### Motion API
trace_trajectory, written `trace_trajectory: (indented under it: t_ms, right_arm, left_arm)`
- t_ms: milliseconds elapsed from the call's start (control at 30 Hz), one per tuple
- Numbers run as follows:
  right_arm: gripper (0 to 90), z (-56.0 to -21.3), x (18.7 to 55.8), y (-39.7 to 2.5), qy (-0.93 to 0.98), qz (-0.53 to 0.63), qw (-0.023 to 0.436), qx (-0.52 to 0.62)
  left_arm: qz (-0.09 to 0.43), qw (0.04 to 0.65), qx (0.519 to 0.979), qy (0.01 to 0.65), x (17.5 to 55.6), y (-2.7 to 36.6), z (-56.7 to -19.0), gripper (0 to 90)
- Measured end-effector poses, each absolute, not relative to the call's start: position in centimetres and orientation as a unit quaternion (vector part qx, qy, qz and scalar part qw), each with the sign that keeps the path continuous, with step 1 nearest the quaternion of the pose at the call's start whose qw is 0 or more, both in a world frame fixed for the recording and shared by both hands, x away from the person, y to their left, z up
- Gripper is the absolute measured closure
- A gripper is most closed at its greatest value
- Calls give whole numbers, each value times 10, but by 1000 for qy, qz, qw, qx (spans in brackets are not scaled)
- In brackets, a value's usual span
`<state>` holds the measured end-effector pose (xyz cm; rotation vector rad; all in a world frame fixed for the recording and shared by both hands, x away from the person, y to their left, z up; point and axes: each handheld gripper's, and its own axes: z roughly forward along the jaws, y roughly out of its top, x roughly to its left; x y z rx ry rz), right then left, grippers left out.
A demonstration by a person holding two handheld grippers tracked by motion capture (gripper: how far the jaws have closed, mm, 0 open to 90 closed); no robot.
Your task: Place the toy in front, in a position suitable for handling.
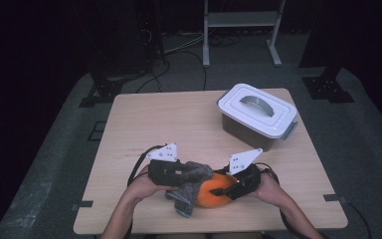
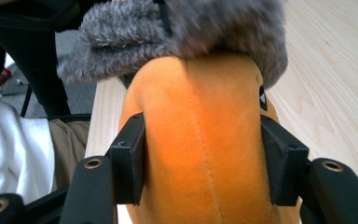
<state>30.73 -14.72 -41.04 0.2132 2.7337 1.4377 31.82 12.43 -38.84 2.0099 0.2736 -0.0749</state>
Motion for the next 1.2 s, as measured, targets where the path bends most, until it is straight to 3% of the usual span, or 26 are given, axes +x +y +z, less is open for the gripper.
trace_trajectory:
  t_ms: [300,533,667,867,900,1033,1200]
  right_arm:
    - [324,-418,321,-181,868,484,-6,111]
    - [197,-407,311,-182,884,441,14,153]
    - [190,-399,293,-182,889,427,55,158]
    - [167,-399,285,-171,898,404,69,156]
    - [171,-401,286,-167,901,398,71,156]
    - [389,-402,289,-165,898,412,78,134]
    - [460,-403,302,-167,881,454,61,120]
  left_arm:
    - [-41,535,835,127,325,120,-400,715]
    - [-19,520,845,122,324,100,-395,716]
    - [-19,521,844,125,323,99,-397,716]
    - [-21,521,845,118,316,94,-396,715]
    - [-21,520,846,116,316,94,-396,715]
    - [-25,524,843,120,320,99,-394,716]
    - [-17,538,835,115,320,108,-381,716]
